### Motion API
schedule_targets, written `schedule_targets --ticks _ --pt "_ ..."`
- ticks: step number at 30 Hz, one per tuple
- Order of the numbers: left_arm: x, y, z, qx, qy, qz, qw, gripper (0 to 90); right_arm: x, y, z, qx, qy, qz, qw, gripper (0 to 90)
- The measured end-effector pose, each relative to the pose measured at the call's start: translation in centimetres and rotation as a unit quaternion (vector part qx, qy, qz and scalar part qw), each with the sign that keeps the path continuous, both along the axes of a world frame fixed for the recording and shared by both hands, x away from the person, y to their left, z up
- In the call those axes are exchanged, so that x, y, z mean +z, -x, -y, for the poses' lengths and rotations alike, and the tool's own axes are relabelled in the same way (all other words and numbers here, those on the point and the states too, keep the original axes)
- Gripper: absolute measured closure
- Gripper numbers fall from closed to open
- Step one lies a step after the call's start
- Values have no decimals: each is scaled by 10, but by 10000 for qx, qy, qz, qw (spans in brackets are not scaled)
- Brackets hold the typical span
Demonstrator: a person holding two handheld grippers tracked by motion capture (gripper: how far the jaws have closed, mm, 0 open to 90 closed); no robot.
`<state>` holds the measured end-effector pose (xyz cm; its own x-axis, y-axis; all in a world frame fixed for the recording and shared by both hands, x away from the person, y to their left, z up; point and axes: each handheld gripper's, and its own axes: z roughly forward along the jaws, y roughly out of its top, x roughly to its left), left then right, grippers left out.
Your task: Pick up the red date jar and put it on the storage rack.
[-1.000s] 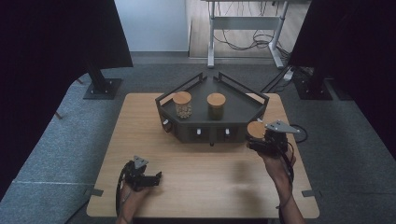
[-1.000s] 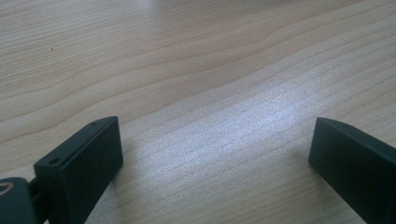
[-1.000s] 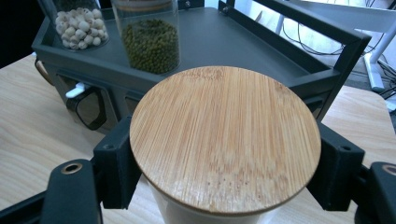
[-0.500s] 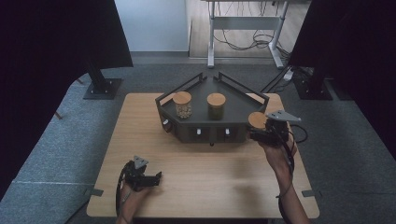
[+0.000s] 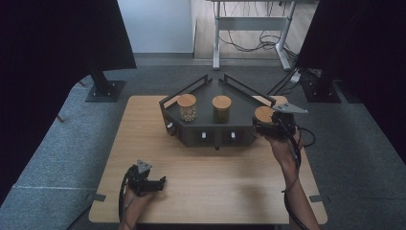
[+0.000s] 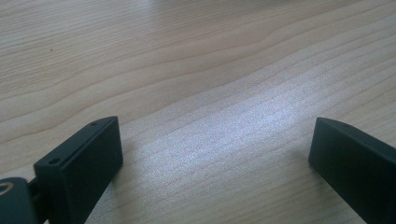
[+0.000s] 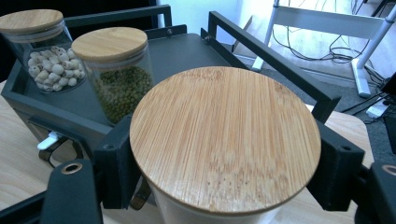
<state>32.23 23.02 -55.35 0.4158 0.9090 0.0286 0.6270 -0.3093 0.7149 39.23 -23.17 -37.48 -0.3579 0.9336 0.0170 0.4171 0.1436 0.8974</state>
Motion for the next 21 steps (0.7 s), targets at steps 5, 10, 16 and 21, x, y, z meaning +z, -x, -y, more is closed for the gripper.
schedule_targets --ticks 5,10,16,21 --pt "0 0 0 -2 0 0 10000 25 4 -8 -2 -22 38 13 10000 241" --pt "0 0 0 0 3 5 10000 25 7 -17 -5 -8 49 25 10000 242" --pt "0 0 0 -1 4 4 10000 25 11 -28 -9 28 99 68 9999 242" --pt "0 0 0 -1 2 4 10000 25 11 -35 -10 31 104 78 9999 242"
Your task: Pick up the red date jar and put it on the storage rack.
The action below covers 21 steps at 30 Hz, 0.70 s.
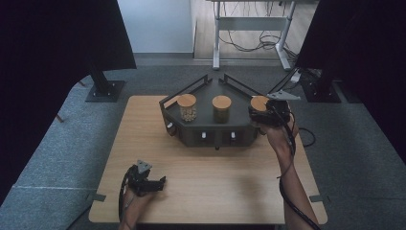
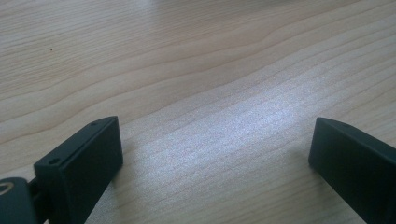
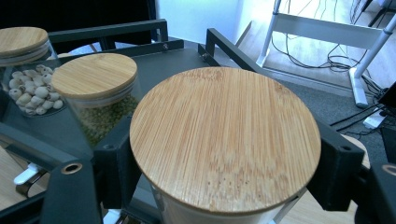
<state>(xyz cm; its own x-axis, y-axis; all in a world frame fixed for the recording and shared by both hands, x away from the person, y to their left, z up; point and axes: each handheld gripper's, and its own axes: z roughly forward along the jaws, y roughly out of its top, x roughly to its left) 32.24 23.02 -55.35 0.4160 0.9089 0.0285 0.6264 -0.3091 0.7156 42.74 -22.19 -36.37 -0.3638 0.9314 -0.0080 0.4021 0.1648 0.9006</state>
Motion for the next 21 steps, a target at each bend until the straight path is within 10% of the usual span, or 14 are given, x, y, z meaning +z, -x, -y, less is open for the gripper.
schedule_targets --ticks 21 --pt "0 0 0 -10 -13 -6 10000 25 1 -34 -18 13 102 54 9999 241"
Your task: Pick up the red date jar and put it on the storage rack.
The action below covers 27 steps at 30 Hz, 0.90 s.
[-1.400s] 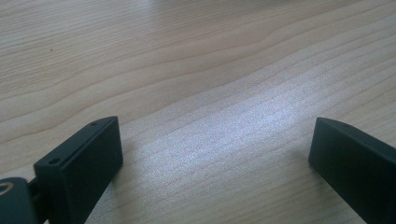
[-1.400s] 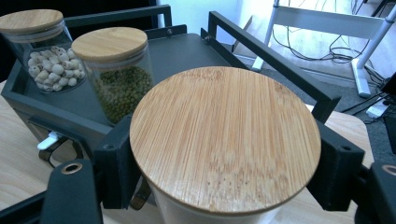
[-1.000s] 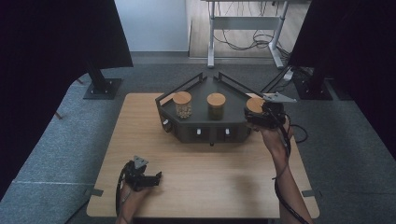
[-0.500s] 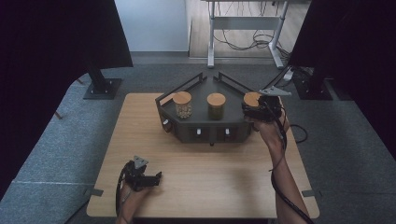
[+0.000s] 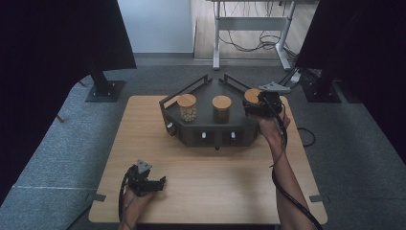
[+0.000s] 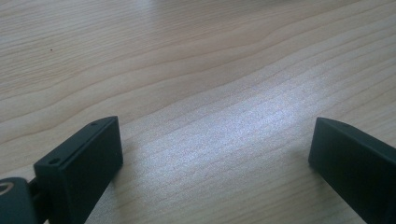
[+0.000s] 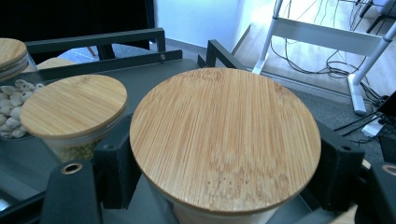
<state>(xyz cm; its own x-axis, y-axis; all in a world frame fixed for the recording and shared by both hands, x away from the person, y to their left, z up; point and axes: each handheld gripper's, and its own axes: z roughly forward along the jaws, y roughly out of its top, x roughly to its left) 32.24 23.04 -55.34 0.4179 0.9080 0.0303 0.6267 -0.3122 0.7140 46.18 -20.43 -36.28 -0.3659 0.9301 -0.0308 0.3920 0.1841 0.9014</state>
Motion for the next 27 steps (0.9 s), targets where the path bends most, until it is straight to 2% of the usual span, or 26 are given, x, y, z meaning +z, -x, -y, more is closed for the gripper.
schedule_targets --ticks 7,13,27 --pt "0 0 0 -12 8 -4 10000 25 -7 -12 -6 -42 78 29 10000 241" --pt "0 0 0 -13 8 -5 10000 25 -16 -20 -6 -94 81 -42 9999 241" --pt "0 0 0 -13 8 -4 10000 25 -32 -25 -2 -144 -109 -163 9997 240"
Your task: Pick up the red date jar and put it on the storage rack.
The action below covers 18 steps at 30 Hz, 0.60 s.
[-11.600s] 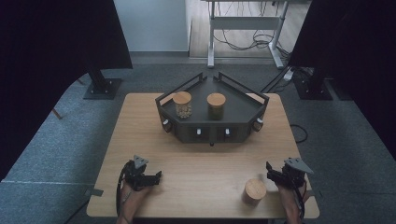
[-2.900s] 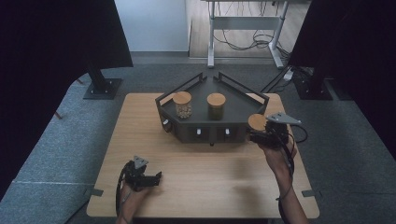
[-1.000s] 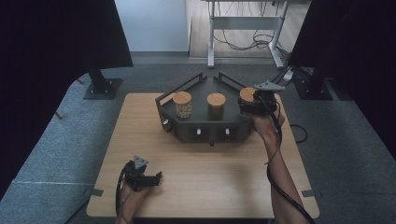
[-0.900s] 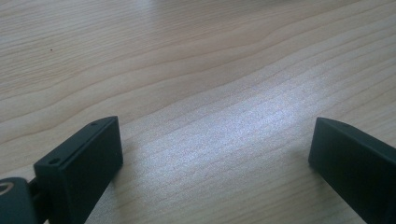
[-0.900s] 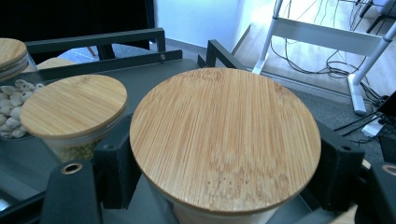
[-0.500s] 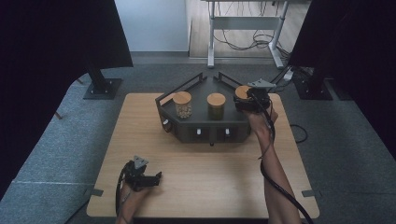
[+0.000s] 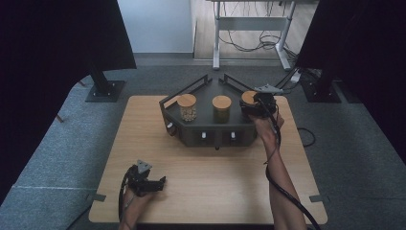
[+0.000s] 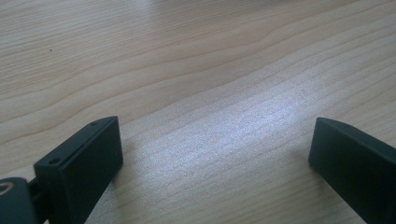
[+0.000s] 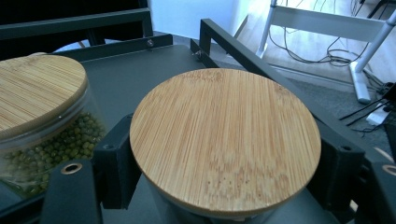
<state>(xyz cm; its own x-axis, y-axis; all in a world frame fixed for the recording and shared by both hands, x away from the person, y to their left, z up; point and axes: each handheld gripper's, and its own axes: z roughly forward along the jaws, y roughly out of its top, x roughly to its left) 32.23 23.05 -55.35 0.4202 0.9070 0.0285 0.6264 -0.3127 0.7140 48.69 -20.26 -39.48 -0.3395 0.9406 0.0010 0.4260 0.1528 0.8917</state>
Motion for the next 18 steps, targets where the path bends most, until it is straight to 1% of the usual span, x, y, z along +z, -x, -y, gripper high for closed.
schedule_targets --ticks 4,7,18 --pt "0 0 0 0 1 0 10000 25 -5 -1 1 -40 -50 -37 10000 240" --pt "0 0 0 0 1 -1 10000 25 -7 -1 4 -54 -205 -38 9998 240" --pt "0 0 0 0 1 -1 10000 25 -7 -1 5 -23 -219 -47 9997 238"
